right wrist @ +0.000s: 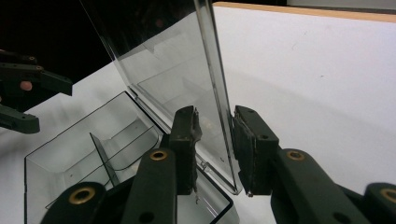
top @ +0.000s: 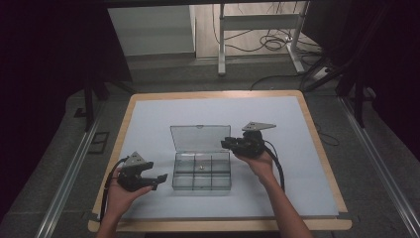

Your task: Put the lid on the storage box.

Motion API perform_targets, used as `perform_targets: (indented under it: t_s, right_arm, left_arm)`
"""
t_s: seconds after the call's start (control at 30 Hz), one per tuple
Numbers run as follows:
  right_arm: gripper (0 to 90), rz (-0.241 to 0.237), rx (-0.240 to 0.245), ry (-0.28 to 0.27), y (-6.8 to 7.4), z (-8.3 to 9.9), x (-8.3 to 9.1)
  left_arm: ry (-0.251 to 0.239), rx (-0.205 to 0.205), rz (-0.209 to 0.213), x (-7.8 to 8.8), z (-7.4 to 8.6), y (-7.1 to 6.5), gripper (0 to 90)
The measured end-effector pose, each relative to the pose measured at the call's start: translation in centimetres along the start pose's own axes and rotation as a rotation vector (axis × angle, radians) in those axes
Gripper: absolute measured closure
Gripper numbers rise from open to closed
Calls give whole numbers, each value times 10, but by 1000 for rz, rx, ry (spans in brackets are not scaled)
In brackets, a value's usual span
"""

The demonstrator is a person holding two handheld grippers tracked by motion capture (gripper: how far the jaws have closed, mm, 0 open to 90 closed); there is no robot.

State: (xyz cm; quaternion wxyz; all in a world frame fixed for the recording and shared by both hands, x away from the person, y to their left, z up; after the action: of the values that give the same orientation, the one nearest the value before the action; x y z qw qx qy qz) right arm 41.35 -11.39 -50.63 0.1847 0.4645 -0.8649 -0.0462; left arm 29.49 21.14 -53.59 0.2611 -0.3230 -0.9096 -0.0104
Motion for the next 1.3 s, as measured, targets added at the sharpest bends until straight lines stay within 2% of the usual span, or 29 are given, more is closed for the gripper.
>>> perform_targets:
  t_s: [0.47, 1.1, 1.2, 1.3]
  right_arm:
    - [666, -10, -1, -20, 2, 4, 4]
    - [638, -14, 7, -16, 7, 7, 8]
    - [635, -16, 8, -15, 7, 7, 8]
    - [633, -15, 8, -16, 7, 7, 8]
  left_arm:
    - [2, -3, 1, -1, 0, 0, 239]
    - [0, 2, -2, -1, 0, -1, 239]
    - [-6, 13, -4, -1, -1, -2, 239]
    - [-16, 31, 16, -1, -3, -3, 257]
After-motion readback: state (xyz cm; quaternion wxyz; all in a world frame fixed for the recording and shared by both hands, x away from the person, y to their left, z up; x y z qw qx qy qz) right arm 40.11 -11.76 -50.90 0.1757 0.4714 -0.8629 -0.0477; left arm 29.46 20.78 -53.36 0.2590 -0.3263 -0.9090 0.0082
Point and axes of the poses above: each handheld gripper's, and its own axes: x roughly backward along the jaws, z roughly out of its underside, y roughly to its left, the point moved 4 cm from there along -x, roughly forward along the jaws, and after that the axes turned 12 degrees about -y, right-handed, at the moved point
